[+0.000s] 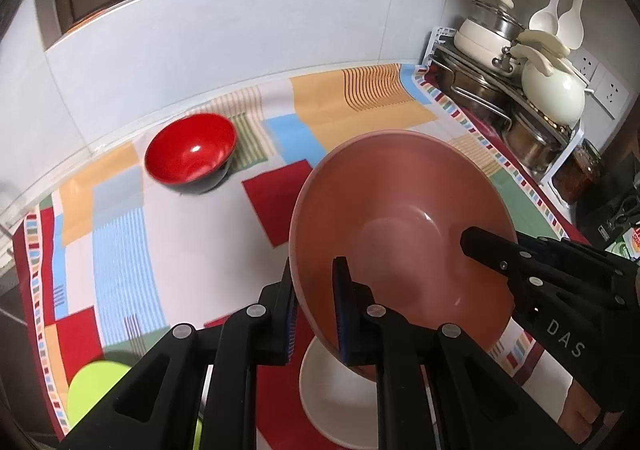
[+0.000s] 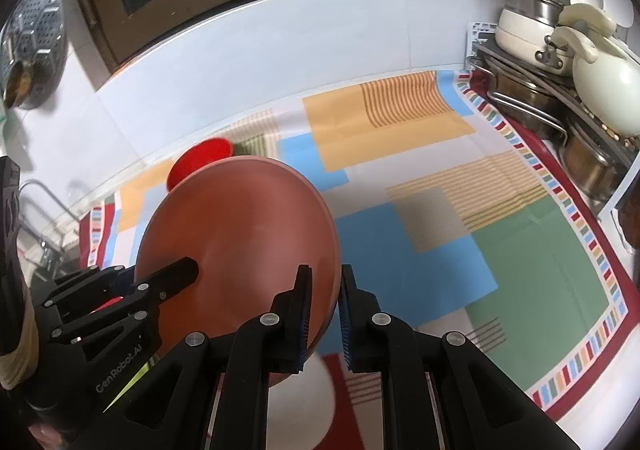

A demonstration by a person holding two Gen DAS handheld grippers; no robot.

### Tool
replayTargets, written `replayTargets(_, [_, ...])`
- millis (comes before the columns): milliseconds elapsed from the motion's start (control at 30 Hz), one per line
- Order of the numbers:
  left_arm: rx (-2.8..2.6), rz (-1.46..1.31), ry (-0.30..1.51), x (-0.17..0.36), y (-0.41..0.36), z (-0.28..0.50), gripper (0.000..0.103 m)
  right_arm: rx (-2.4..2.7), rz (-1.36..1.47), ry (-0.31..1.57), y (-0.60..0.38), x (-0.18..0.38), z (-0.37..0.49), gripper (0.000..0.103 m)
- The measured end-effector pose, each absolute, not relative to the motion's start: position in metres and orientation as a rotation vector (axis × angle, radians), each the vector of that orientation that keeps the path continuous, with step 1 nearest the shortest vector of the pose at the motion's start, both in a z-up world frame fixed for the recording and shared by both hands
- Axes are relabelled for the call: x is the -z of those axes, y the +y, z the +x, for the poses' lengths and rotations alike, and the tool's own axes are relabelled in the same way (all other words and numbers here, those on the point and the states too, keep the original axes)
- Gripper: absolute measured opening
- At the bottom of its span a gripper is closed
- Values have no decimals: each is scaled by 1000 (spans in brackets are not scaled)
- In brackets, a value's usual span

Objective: Organize plates and bowls
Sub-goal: 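Carry the pink bowl with both grippers toward the red bowl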

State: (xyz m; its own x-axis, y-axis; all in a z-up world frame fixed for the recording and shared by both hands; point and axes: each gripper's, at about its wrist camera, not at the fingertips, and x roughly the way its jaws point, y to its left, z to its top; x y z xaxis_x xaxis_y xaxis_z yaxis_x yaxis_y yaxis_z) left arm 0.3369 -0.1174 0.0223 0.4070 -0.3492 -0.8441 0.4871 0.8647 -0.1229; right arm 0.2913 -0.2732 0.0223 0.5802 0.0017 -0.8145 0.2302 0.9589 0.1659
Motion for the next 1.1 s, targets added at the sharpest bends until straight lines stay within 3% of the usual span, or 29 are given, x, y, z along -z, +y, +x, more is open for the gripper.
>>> replayTargets(1100, [538,164,1209,33,-103,282,20,108,273,1141,-252,30,247,15])
